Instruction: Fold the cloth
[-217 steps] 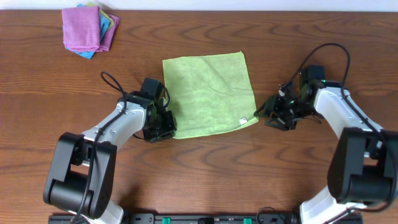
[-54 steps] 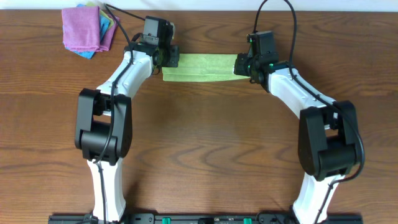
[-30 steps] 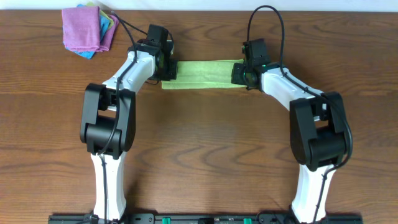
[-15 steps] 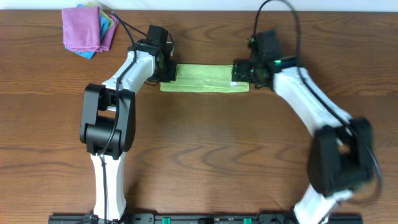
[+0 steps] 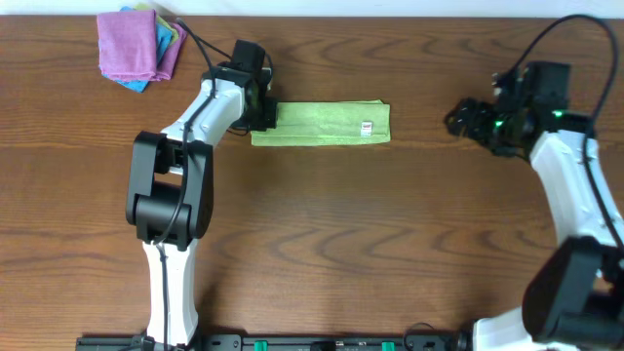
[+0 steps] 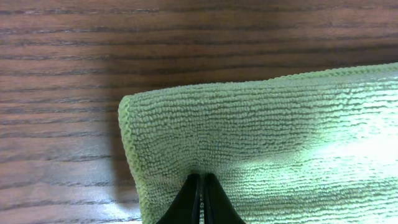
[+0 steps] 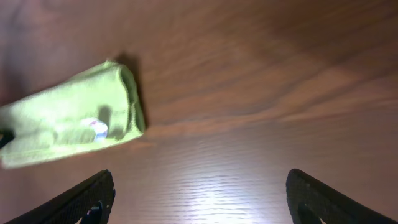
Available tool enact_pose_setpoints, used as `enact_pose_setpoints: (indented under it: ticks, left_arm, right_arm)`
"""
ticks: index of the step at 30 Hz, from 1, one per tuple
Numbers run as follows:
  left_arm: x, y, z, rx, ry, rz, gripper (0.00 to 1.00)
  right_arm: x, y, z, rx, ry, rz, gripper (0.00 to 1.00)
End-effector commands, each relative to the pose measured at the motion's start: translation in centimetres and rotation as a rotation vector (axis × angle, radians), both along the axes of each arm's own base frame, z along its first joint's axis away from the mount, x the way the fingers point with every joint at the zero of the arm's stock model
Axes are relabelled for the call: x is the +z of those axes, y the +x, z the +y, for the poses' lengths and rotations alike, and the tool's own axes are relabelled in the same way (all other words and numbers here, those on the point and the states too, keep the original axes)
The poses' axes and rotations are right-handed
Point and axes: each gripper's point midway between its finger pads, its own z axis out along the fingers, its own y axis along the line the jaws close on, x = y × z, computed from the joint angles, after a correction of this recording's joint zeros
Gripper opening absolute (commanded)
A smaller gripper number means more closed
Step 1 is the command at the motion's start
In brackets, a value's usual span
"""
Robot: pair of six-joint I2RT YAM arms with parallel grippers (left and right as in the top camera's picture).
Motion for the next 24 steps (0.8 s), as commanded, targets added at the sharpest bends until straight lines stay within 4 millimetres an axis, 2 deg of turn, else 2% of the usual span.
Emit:
enact_pose_setpoints:
  ticks: [1, 5, 10, 13, 20, 24]
  left_arm:
    - [-3.6, -2.7, 0.5, 0.005, 0.095, 0.095, 0.06]
    - [-4.4, -3.2, -0.5, -0.022, 0.123, 0.097, 0.06]
    - [-4.8, -3.3, -0.4, -0.025, 0.143, 0.098, 0.06]
    - [-4.8, -3.3, -0.4, -0.027, 0.143, 0.098, 0.05]
    - [-4.8, -3.3, -0.4, -0.028, 0.143, 0.098, 0.06]
    - [-4.8, -3.3, -0.4, -0.028, 0.143, 0.098, 0.06]
  right_arm:
    - [-1.9, -0.1, 3.5, 0.091, 0.144, 0.027, 0.88]
    - [-4.4, 0.9, 5.5, 0.122, 0.179, 0.049, 0.89]
    - [-5.9, 3.2, 7.9, 0.124, 0.267, 0.012, 0.93]
    - [-7.6, 4.3, 8.4, 0.093, 0.308, 0.015, 0.9]
    - [-10.4, 4.6, 9.9, 0.082, 0.382, 0.06, 0.89]
    - [-12.0, 4.2, 12.6, 0.119, 0.392, 0.088, 0.88]
